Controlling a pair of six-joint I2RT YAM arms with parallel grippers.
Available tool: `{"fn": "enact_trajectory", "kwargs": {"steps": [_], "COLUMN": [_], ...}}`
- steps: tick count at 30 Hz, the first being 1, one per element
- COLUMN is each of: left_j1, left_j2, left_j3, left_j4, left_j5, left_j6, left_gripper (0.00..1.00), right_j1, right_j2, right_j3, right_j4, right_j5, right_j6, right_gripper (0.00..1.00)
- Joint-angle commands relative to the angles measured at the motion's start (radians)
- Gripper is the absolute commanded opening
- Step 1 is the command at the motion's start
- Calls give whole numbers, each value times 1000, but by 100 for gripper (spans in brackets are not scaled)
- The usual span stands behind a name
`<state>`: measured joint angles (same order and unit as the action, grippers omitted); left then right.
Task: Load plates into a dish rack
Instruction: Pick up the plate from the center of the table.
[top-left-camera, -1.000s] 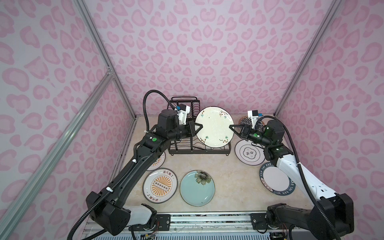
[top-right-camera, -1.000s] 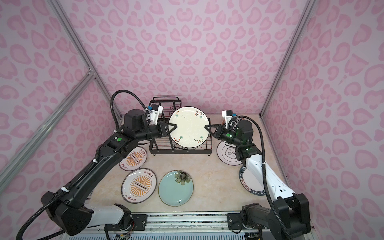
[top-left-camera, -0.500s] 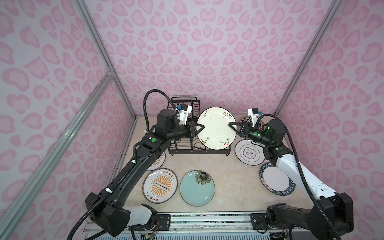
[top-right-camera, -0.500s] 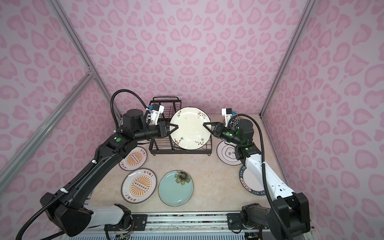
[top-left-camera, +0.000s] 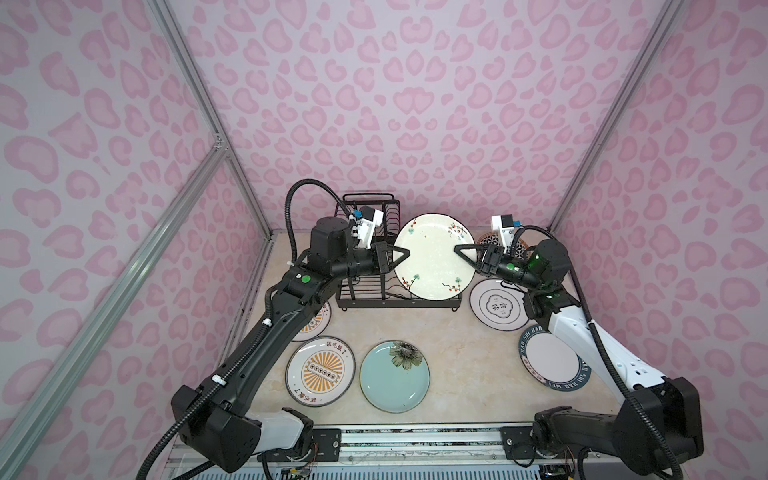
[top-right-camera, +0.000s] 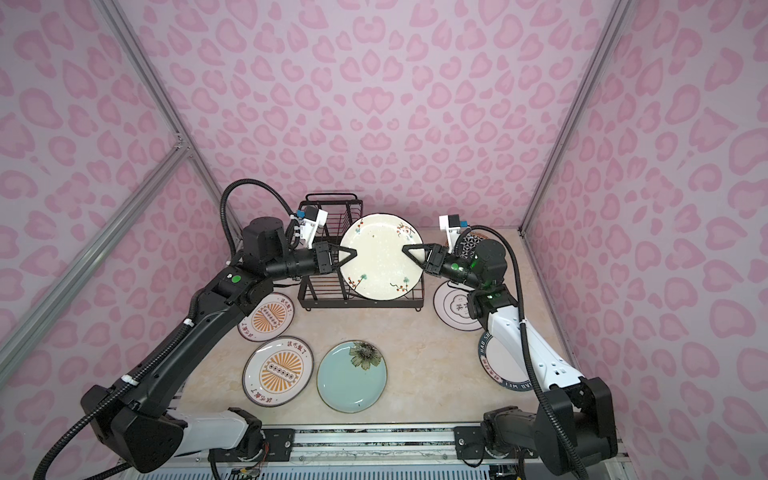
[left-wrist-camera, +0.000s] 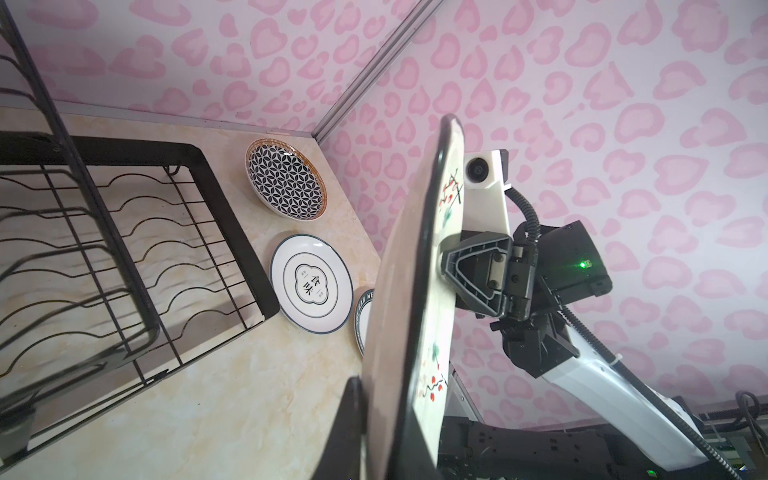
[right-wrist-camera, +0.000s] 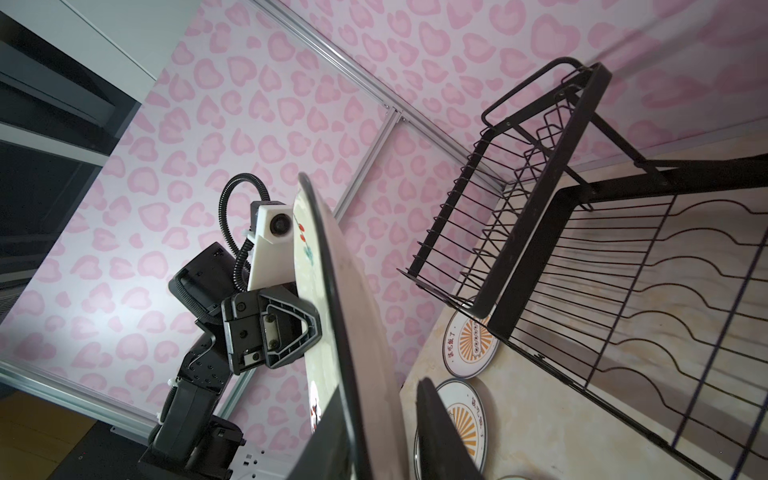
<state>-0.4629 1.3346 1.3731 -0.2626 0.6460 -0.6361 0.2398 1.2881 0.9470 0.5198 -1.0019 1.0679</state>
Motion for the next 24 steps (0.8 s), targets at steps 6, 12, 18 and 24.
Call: {"fn": "enact_trajectory", "kwargs": {"steps": [6, 12, 18, 24], "left_j1": [9, 17, 27, 61], "left_j2": [17, 27, 33, 10], "left_j3": [24, 34, 35, 7], "left_j4": [85, 77, 52, 61], "left_j5": [63, 63, 25, 8], "left_j6": [12, 18, 15, -7], "left_gripper": [4, 4, 28, 44], "right_j1": [3, 6, 3, -6], "right_j2": [3, 8, 6, 6], "right_j3": [3, 7, 29, 49], "right_j4": [74, 80, 64, 24], "right_j5": [-67, -81, -56, -26], "right_j6": [33, 48, 63, 65], "right_gripper": [8, 0, 0, 0]}}
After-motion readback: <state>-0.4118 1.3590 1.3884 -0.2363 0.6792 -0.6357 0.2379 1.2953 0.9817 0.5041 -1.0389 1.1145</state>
